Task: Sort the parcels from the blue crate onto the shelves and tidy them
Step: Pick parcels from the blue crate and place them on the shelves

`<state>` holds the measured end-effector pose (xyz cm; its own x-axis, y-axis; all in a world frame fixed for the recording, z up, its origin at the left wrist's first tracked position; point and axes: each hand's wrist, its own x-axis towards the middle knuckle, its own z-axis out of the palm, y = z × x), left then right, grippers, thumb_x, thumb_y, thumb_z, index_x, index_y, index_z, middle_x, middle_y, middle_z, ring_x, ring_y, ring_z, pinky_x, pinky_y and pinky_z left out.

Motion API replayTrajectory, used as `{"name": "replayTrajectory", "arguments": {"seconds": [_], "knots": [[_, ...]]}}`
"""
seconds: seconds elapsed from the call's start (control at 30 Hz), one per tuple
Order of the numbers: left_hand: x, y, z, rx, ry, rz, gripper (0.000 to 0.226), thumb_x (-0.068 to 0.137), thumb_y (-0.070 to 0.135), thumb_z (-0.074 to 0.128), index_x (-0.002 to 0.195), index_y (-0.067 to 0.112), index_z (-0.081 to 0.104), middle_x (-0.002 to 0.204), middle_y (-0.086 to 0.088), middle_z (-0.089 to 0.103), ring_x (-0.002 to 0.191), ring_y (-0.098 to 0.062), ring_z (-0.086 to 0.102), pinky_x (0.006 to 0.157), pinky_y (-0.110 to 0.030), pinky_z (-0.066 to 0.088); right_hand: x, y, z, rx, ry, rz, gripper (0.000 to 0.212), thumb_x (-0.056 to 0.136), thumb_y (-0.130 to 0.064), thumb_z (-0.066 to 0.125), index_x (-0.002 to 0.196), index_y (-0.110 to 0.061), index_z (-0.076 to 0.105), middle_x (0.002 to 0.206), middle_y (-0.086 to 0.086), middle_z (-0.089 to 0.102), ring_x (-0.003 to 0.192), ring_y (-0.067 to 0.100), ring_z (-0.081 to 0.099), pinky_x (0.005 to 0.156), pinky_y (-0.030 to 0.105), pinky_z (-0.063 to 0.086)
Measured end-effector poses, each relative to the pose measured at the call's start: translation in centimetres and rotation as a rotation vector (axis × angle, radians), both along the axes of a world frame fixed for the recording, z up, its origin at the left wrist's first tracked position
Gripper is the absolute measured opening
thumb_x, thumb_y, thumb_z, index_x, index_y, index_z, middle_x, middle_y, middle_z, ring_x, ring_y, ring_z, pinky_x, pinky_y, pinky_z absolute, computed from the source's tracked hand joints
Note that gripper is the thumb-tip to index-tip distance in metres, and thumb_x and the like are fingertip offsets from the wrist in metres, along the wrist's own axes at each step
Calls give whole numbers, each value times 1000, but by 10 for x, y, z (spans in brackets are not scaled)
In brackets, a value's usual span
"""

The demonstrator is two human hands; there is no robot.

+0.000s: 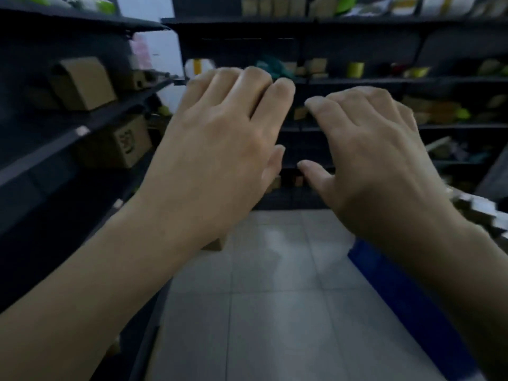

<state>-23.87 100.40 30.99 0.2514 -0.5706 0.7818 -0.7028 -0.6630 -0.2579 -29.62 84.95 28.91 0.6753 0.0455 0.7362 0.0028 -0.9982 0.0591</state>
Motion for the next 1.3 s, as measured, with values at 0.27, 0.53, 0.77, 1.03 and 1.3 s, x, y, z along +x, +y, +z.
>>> {"name": "replayTrajectory", "arguments": {"seconds": [0.27,0.53,0.77,1.03,1.3], "knots": [[42,-179,-11,23,67,-310,53,83,30,56,127,2,49,118,-17,57,110,-35,52,99,-42,31,-4,-149,-14,52,30,-314,55,77,-24,75,125,-4,55,117,15,60,116,36,51,102,47,36],[89,-315,-25,62,122,-633,51,83,28,56,126,2,51,117,-16,58,109,-34,55,98,-45,37,7,-257,-31,127,74,-642,54,78,-21,75,125,-3,56,122,18,59,118,39,49,99,49,37],[131,-409,-34,88,189,-822,52,82,30,57,127,3,51,119,-15,57,110,-34,53,98,-45,37,17,-319,-32,138,59,-901,54,78,-19,76,125,-1,57,123,20,60,118,41,48,98,51,36],[134,-519,-53,122,273,-974,47,86,27,60,126,3,50,118,-16,56,110,-35,51,97,-43,34,-1,-399,-50,210,74,-1138,52,80,-20,75,127,-6,57,125,17,59,121,37,47,99,49,36],[81,-640,-81,169,297,-1028,48,82,26,57,124,4,52,116,-15,58,109,-34,53,98,-44,35,-54,-510,-71,303,129,-1204,54,85,-21,71,134,-9,53,130,14,57,126,34,43,104,47,32]]}}
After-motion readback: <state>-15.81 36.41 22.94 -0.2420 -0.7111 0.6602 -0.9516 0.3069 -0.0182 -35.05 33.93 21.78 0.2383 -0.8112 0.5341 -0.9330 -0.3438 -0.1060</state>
